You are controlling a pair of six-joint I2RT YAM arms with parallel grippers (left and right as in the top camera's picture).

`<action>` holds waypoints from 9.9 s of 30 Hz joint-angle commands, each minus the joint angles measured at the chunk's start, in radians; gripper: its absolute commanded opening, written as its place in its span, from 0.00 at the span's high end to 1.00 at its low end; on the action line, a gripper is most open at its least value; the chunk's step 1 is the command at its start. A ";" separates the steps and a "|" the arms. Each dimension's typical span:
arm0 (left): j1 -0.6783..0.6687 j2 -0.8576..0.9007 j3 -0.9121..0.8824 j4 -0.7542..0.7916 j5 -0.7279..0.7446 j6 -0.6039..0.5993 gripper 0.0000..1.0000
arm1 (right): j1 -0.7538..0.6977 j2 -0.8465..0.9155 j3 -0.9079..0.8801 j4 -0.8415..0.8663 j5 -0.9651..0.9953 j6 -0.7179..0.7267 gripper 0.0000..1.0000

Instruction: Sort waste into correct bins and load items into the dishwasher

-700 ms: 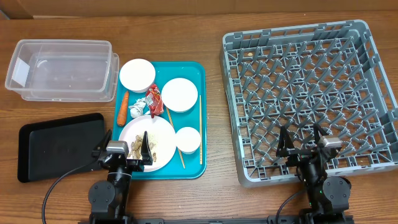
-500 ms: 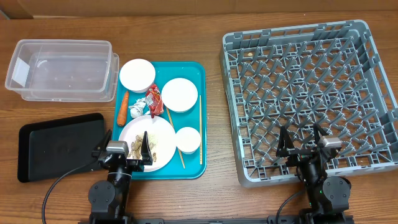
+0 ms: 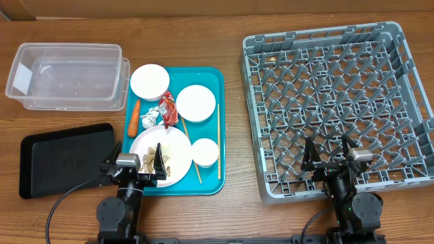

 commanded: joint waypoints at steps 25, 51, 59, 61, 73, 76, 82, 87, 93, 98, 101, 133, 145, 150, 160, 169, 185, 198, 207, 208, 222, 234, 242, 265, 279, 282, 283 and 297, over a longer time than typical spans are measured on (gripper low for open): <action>-0.002 -0.008 -0.004 0.000 -0.007 0.012 0.00 | 0.005 -0.010 -0.010 0.006 0.006 -0.006 0.00; -0.001 0.391 0.509 -0.450 -0.069 0.012 0.00 | 0.005 0.344 0.531 -0.494 0.017 0.060 0.00; -0.002 0.948 1.074 -0.858 -0.049 0.012 0.00 | 0.005 0.796 0.915 -0.877 0.018 0.051 0.00; -0.002 1.070 1.208 -0.972 -0.027 0.011 0.00 | 0.005 0.898 0.968 -0.920 0.018 0.051 0.00; -0.003 1.432 1.266 -0.933 0.155 -0.053 0.00 | 0.005 1.028 0.978 -0.948 0.043 0.053 0.00; -0.004 1.513 1.266 -0.919 0.186 -0.052 0.02 | 0.005 1.028 0.978 -0.948 0.043 0.053 0.00; -0.048 1.710 1.266 -0.853 0.187 -0.053 0.14 | 0.005 1.028 0.978 -0.948 0.044 0.053 0.00; -0.079 1.805 1.266 -0.803 0.182 -0.064 0.19 | 0.005 1.028 0.978 -0.944 0.043 0.053 0.00; -0.082 1.839 1.266 -0.760 0.182 -0.064 0.63 | 0.005 1.028 0.978 -0.943 0.043 0.053 0.00; -0.082 1.836 1.270 -0.761 0.183 -0.064 0.96 | 0.005 1.028 0.978 -0.944 0.043 0.053 0.00; -0.080 1.836 1.324 -0.823 0.182 -0.063 0.96 | 0.005 1.028 0.978 -0.944 0.043 0.053 0.00; 0.281 1.904 1.930 -1.066 0.056 -0.124 0.36 | 0.005 1.028 0.978 -0.944 0.043 0.053 0.00; 0.039 1.905 1.694 -1.307 -0.113 -0.203 0.36 | 0.005 1.028 0.978 -0.941 0.043 0.053 0.00; -0.010 1.905 1.528 -1.114 -0.113 -0.226 0.39 | 0.005 1.028 0.978 -0.941 0.043 0.053 0.00; -0.015 1.907 1.324 -0.890 -0.113 -0.228 0.64 | 0.005 1.028 0.978 -0.940 0.043 0.053 0.00; -0.014 1.906 1.407 -0.942 -0.129 -0.199 0.96 | 0.005 1.028 0.978 -0.944 0.043 0.053 0.00; 0.127 1.905 1.860 -1.091 -0.253 -0.237 0.96 | 0.005 1.028 0.978 -0.944 0.044 0.053 0.00; 0.249 1.934 1.861 -1.096 -0.161 -0.250 0.41 | 0.005 1.028 0.978 -0.944 0.043 0.053 0.00; 0.046 1.933 1.772 -1.345 -0.166 -0.177 0.44 | 0.005 1.028 0.978 -0.937 0.043 0.053 0.00; 0.033 1.933 1.752 -1.337 -0.186 -0.187 0.44 | 0.005 1.028 0.978 -0.937 0.043 0.053 0.00; 0.022 1.936 1.327 -0.847 -0.268 -0.129 0.46 | 0.005 1.028 0.978 -0.937 0.043 0.053 0.00; 0.022 1.943 1.271 -0.800 -0.233 -0.134 0.61 | 0.005 1.028 0.978 -0.937 0.043 0.053 0.00; 0.022 1.944 1.254 -0.789 -0.234 -0.146 0.66 | 0.005 1.028 0.978 -0.937 0.043 0.053 0.00; 0.022 1.875 1.532 -1.299 -0.207 -0.300 0.96 | 0.005 1.028 0.978 -0.937 0.044 0.053 0.00; 0.264 1.508 1.173 -1.026 -0.320 -0.454 0.96 | 0.005 1.028 0.978 -0.937 0.051 0.053 0.00; 0.415 1.570 1.096 -0.904 -0.280 -0.464 0.96 | 0.005 1.028 0.978 -0.936 0.051 0.053 0.00; 0.444 1.593 1.089 -0.893 -0.256 -0.472 0.96 | 0.005 1.028 0.978 -0.935 0.051 0.053 0.00; 0.646 1.740 1.119 -0.793 -0.194 -0.475 0.31 | 0.004 1.031 0.977 -0.945 0.050 0.053 0.00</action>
